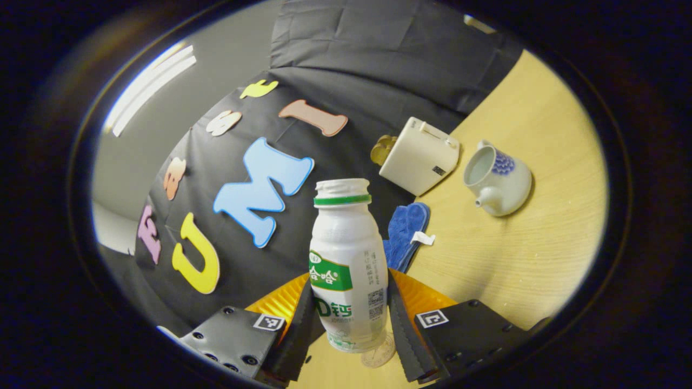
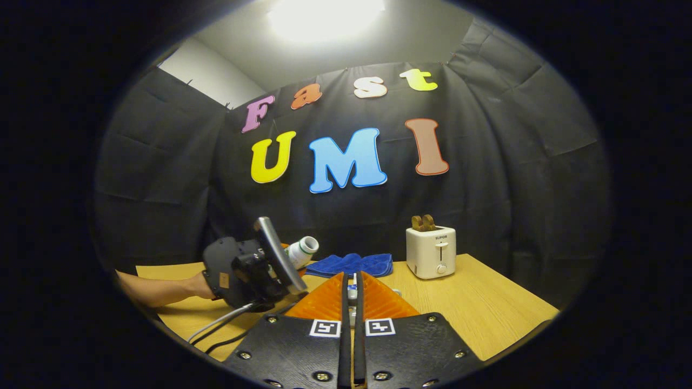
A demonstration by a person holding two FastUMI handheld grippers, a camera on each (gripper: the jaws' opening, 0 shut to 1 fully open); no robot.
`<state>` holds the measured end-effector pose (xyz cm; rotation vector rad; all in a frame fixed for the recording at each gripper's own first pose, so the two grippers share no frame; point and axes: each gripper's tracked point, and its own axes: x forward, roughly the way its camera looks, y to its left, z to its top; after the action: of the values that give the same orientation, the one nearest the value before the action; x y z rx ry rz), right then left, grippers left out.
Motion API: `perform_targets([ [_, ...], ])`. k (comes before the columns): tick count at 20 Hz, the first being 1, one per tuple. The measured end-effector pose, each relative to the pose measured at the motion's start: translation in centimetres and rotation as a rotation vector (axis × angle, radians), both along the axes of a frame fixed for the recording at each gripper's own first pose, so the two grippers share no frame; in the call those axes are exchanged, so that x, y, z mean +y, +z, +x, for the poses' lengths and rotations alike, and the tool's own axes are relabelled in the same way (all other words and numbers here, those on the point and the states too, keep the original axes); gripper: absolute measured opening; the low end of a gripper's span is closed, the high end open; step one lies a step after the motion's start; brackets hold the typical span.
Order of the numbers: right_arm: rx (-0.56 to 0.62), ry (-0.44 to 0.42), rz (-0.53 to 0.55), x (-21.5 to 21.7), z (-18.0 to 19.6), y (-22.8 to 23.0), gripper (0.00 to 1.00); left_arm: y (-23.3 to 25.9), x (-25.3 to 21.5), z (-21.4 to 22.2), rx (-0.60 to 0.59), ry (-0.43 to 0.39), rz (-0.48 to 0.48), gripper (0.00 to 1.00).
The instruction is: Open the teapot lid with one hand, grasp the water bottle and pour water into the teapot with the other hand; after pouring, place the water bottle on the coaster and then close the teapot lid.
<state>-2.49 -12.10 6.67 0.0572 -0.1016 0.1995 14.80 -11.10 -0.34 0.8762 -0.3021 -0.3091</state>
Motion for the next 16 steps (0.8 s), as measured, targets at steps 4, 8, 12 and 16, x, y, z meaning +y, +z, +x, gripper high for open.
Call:
perform_targets([
  [4,0.100,-0.005,-0.019,1.1,6.1,-1.1,0.02,0.4,1.7,-1.1,0.074,-0.054,-0.166,0.79],
  [8,0.123,-0.057,-0.008,1.3,10.7,-1.4,0.02,0.8,3.0,-0.8,0.121,-0.082,-0.278,0.69],
  [12,0.174,-0.101,-0.021,0.8,14.2,-2.5,0.02,2.1,4.6,-0.3,0.223,-0.123,-0.486,0.75],
  [16,0.190,-0.125,-0.075,0.9,15.6,-3.8,0.02,4.3,7.3,0.2,0.349,-0.170,-0.742,0.76],
])
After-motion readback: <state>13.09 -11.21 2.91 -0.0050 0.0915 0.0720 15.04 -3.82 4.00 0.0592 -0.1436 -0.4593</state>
